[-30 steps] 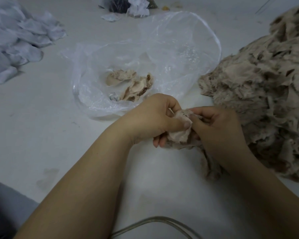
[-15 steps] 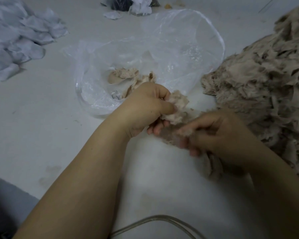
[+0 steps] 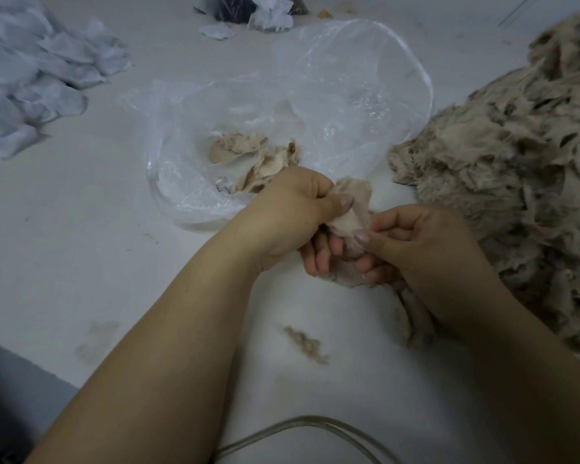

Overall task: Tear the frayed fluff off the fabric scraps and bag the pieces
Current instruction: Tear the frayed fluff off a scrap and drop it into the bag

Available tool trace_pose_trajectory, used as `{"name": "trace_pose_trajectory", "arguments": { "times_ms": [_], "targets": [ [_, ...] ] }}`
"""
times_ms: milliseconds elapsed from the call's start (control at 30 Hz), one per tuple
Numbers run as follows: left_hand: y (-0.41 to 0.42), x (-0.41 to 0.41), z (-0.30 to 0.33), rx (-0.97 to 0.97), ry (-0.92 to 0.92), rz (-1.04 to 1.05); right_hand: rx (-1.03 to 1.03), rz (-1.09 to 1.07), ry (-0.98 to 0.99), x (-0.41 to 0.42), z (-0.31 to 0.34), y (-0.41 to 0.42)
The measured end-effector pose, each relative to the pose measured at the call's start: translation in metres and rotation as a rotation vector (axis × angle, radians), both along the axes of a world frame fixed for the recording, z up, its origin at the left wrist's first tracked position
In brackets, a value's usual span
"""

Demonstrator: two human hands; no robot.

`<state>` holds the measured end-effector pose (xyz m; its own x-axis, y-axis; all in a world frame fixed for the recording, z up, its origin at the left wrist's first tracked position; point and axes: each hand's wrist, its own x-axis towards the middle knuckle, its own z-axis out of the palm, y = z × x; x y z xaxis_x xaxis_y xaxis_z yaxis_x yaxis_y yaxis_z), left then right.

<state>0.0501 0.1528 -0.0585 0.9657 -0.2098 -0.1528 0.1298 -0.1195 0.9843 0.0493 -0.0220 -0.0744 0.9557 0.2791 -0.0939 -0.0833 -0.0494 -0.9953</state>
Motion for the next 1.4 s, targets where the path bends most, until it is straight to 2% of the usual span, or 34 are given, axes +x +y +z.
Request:
{"name": "trace_pose_trajectory", "arguments": {
  "times_ms": [167, 367, 600, 733, 833, 1067, 1133, 1267, 1400],
  "targets": [
    [-0.0028, 0.0019, 0.0006, -0.070, 0.021, 0.077, 0.007, -0.005, -0.005, -0.0001, -0.0008, -0.0018],
    [-0.0029, 0.0006, -0.0017, -0.023, -0.029, 0.022, -0.087, 0.013, -0.064, -0.0004, 0.0011, -0.0006],
    [0.0012, 0.0010, -0.0021, 0.000, -0.029, 0.001, -0.136, -0.158, -0.071, 0.0030, -0.0005, -0.0032],
    [-0.0014, 0.0001, -0.0032, 0.015, 0.004, -0.064, -0.097, -0.168, -0.146, 0.0016, -0.0007, -0.0014],
    [-0.0033, -0.0008, -0.0043, 0.034, 0.036, -0.130, -0.180, -0.213, -0.252, 0.0017, -0.0041, -0.0014],
    [-0.0001, 0.0008, -0.0037, -0.006, 0.035, -0.067, -0.079, -0.369, -0.123, 0.0047, -0.0061, -0.0018],
    [-0.0003, 0.0014, -0.0036, -0.035, 0.019, -0.031, -0.042, -0.337, -0.089, 0.0034, -0.0035, -0.0004],
    [-0.0019, 0.0025, -0.0047, -0.049, -0.049, 0.031, -0.026, -0.049, -0.007, -0.0035, 0.0013, 0.0028],
    [-0.0044, 0.0035, -0.0059, -0.055, -0.099, 0.124, -0.034, -0.035, 0.005, -0.0021, -0.0018, 0.0017]
  ]
}}
